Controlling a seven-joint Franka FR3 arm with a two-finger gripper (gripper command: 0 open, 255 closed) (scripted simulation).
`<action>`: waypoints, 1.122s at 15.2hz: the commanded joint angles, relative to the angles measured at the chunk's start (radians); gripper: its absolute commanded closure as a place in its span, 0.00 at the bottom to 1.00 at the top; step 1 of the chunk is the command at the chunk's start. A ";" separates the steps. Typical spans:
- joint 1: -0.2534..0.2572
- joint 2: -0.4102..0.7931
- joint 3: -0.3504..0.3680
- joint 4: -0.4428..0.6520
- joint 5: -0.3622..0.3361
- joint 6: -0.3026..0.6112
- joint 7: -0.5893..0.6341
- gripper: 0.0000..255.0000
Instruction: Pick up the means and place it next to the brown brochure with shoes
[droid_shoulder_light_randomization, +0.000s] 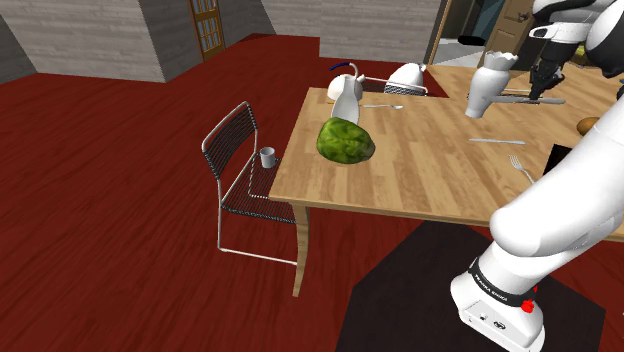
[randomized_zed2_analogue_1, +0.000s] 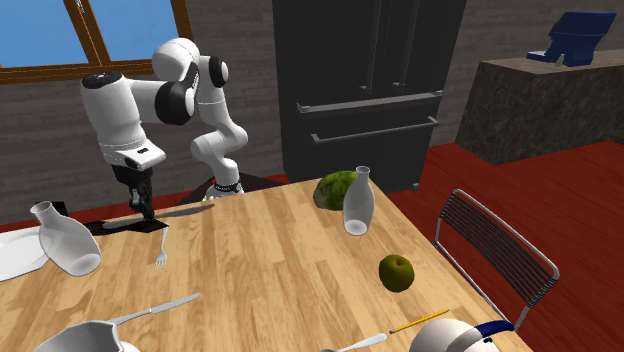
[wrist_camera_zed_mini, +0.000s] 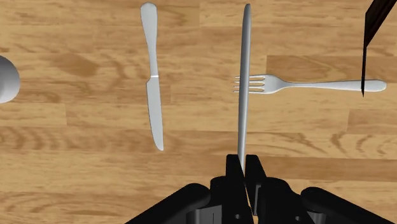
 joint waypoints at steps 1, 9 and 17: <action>0.001 -0.007 0.002 -0.034 -0.005 0.029 0.006 1.00; -0.001 -0.003 -0.001 -0.138 -0.004 0.136 0.010 1.00; -0.004 0.020 -0.006 -0.226 0.010 0.242 0.003 1.00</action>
